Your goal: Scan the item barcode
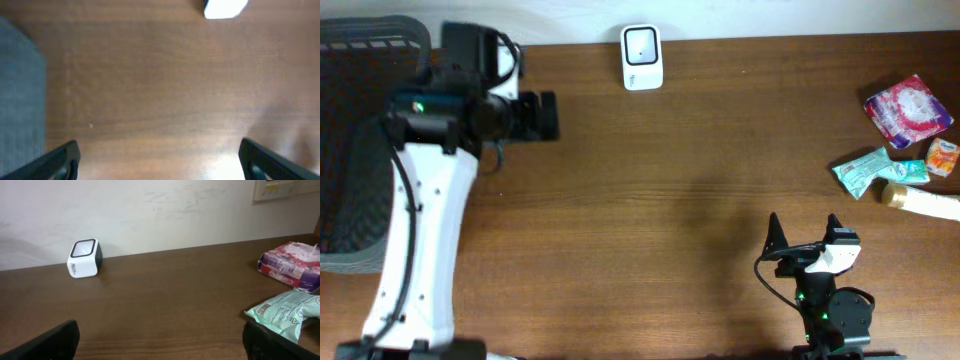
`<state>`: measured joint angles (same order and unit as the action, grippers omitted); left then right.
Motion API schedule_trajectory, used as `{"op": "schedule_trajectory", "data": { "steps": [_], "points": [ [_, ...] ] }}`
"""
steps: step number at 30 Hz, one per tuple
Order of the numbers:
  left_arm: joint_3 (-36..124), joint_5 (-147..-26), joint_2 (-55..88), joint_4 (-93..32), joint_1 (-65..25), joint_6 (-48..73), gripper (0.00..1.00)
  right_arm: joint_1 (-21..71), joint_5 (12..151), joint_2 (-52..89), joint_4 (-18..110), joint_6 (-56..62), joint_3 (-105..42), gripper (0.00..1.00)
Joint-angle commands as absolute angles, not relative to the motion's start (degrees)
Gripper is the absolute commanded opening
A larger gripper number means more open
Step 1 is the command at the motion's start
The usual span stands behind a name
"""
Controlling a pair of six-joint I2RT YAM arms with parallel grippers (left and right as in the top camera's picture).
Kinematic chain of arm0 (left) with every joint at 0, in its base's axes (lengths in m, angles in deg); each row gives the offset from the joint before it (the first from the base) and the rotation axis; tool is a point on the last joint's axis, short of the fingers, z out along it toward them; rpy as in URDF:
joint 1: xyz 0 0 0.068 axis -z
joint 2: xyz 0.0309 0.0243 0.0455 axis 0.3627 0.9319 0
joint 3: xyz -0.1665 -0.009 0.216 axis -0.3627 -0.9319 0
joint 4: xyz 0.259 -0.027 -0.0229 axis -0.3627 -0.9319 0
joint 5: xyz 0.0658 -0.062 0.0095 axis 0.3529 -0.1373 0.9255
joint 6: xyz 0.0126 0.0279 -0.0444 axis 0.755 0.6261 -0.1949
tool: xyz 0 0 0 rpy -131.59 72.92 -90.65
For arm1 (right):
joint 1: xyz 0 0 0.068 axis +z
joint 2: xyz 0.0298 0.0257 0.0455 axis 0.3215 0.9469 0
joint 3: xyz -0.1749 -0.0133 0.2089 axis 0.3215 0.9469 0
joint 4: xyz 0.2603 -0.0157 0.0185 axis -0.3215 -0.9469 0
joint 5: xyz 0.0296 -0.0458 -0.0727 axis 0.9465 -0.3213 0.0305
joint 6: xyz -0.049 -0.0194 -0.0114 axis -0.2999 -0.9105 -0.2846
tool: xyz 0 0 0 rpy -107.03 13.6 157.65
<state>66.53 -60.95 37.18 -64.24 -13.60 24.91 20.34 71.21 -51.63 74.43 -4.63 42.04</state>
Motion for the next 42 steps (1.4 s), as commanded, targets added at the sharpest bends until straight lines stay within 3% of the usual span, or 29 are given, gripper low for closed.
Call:
{"op": "schedule_trajectory", "data": {
  "steps": [1,7,11,14,22,29,36,42],
  "points": [
    [50.49,-62.7,25.64,-56.61,-10.85,24.67,0.99,20.14,71.32,-52.14,74.14,-4.65,42.45,0.99],
    [20.06,-62.11,-3.3,-42.8,-9.25,24.65,0.99,20.14,71.32,-52.14,74.14,-4.65,42.45,0.99],
    [10.71,-59.03,-13.13,-42.36,-9.28,24.65,0.99,20.14,71.32,-52.14,74.14,-4.65,42.45,0.99],
    [6.88,-57.76,-15.3,-40.11,-9.25,24.63,0.99,20.14,71.32,-52.14,74.14,-4.65,42.45,0.99],
    [-13.07,-59.03,-31.1,-15.59,-12.86,24.63,0.99,20.14,71.32,-52.14,74.14,-4.65,42.45,0.99],
    [-21.27,-59.2,-41.61,-15.89,-20.77,24.63,0.99,20.14,71.32,-52.14,74.14,-4.65,42.45,0.99],
    [-32.94,-59.2,-53.68,-2.06,-23.57,24.63,0.99,20.14,71.32,-52.14,74.14,-4.65,42.45,0.99],
    [-35.46,-55.68,-54.62,5.18,-23.83,24.63,0.99,20.14,71.32,-52.14,74.14,-4.65,42.45,0.99]
  ]
}}
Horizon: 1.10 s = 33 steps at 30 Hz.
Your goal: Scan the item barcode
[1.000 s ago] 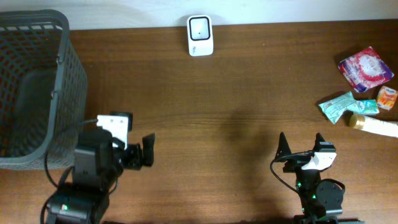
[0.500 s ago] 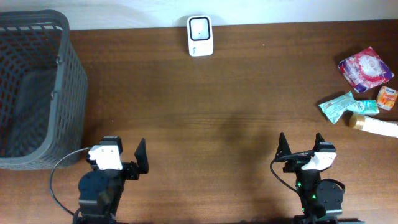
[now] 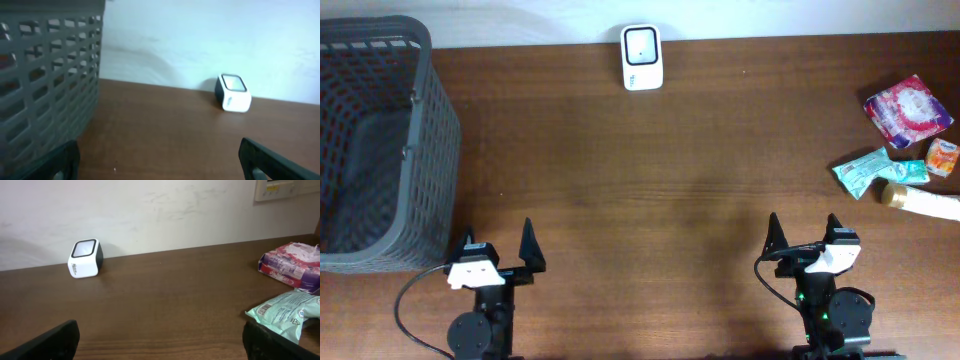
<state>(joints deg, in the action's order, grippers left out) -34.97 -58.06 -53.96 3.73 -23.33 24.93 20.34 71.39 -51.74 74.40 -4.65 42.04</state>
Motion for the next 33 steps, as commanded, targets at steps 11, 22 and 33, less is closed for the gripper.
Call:
{"op": "schedule_trajectory", "data": {
  "steps": [11,22,33],
  "points": [
    [-35.43,-58.13,-54.62,-1.51,-24.49,30.16,0.99,20.14,71.32,-52.14,74.14,-4.65,42.45,0.99],
    [-35.41,-59.4,-54.62,-1.58,-24.45,30.42,0.99,20.14,71.32,-52.14,74.14,-4.65,42.45,0.99],
    [-35.41,-59.24,-54.62,-1.71,-24.45,31.14,0.99,20.14,71.32,-52.14,74.14,-4.65,42.45,0.99]
  ]
}}
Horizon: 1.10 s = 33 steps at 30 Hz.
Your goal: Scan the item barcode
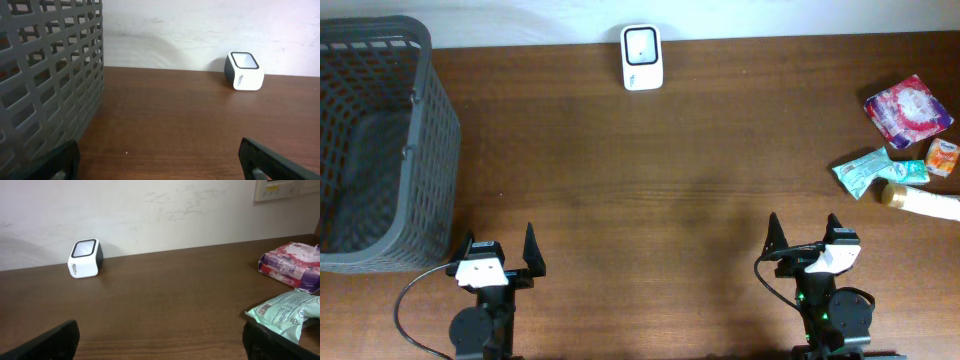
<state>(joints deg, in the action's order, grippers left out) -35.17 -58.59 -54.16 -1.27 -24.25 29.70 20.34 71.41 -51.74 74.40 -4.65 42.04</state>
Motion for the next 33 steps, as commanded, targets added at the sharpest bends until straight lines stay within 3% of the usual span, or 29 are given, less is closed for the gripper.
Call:
{"op": "schedule_trajectory", "data": {
  "steps": [1,33],
  "points": [
    [-35.41,-59.22,-54.62,-1.71,-24.45,31.93,0.99,20.14,71.32,-52.14,74.14,-4.65,42.45,0.99],
    [-35.41,-59.22,-54.6,-1.51,-24.42,31.88,0.99,20.18,72.24,-52.14,74.01,-8.3,42.45,0.99]
  ]
}}
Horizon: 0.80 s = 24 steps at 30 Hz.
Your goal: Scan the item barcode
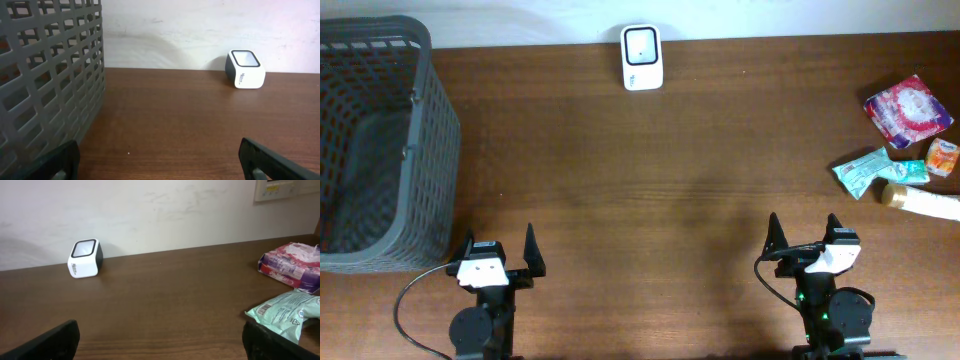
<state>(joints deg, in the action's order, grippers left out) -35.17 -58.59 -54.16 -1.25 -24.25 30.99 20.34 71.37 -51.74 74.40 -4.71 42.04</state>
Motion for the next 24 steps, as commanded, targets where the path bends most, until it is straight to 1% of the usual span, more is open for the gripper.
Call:
{"op": "schedule_trajectory", "data": {
  "steps": [1,5,9,24],
  "points": [
    [-35.41,-59.22,-54.6,-1.51,-24.42,31.88,0.99,20.23,73.97,-52.14,73.97,-12.01,42.45,0.99],
    [-35.41,-59.22,-54.6,-1.51,-24.42,31.88,0.99,20.23,74.19,-52.14,73.97,-17.11,42.45,0.99],
    [-35.41,-59.24,-54.6,-1.51,-24.42,31.88,0.99,20.18,73.9,-52.14,73.97,-14.9,42.45,0.99],
    [-35.41,-59.22,-54.6,-1.51,-24.42,31.88,0.99,19.96,73.44,-52.14,74.01,-14.92,42.45,0.99]
  ]
}}
